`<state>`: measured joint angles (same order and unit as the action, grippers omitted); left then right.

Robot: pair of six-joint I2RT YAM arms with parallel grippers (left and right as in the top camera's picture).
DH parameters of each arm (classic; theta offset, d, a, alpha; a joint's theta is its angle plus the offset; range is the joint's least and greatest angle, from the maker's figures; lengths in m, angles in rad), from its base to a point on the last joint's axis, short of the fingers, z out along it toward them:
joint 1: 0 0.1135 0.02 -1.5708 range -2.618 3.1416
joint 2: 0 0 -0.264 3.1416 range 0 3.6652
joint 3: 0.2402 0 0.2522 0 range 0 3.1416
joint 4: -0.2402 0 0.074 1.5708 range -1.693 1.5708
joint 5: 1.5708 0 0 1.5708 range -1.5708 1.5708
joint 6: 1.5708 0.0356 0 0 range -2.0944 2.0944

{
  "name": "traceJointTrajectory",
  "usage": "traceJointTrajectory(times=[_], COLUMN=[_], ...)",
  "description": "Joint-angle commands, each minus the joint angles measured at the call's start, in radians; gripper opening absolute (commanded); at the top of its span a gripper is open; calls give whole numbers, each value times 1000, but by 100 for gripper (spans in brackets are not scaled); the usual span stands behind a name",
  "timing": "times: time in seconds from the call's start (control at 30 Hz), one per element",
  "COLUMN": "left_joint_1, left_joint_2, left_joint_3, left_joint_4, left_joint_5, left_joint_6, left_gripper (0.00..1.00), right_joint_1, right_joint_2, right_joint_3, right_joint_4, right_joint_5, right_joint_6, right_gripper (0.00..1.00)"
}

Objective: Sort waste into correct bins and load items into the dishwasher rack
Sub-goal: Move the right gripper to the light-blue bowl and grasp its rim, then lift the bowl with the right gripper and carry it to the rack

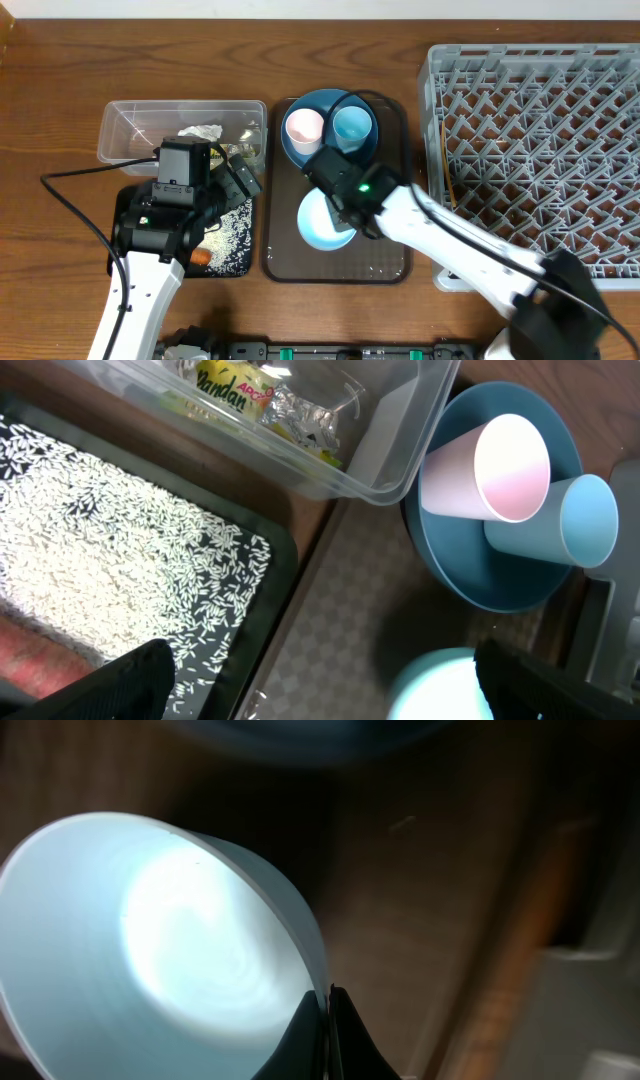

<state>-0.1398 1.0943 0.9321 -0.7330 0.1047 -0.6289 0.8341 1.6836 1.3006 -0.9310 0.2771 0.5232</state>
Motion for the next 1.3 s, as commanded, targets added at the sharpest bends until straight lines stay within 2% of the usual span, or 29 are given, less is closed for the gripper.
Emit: traceJointTrajectory(times=[0.0,0.17,0.27,0.33,0.43,0.6,0.8,1.07,1.27], left_joint_1=[4,4,4,4,4,4,4,4,4], left_joint_2=[3,3,3,3,3,3,3,3,3], left_joint_3=[14,14,14,14,14,14,14,14,14], left_joint_4=[0,0,0,0,0,0,0,0,0], left_joint_5=[-9,-9,-9,-9,-9,-9,-9,-9,-9], left_joint_6=[3,3,3,3,3,3,3,3,3], left_gripper=[98,98,98,98,98,98,98,98,98], right_joint_1=[-34,-77,-134,-188,-297,-492,-696,-857,-916], right_joint_2=[-108,-189,-198,-193,-183,-158,-101,56,190], right_joint_3=[31,31,31,31,31,31,31,31,31], right_joint_4=[-27,-40,43,146,336,650,857,1153,1355], right_joint_5=[342,777,970,1026,1028,1025,892,896,892], right_joint_6=[-27,-49,-146,-254,-437,-653,-852,-1229,-1423], right_gripper=[1,1,1,1,1,1,1,1,1])
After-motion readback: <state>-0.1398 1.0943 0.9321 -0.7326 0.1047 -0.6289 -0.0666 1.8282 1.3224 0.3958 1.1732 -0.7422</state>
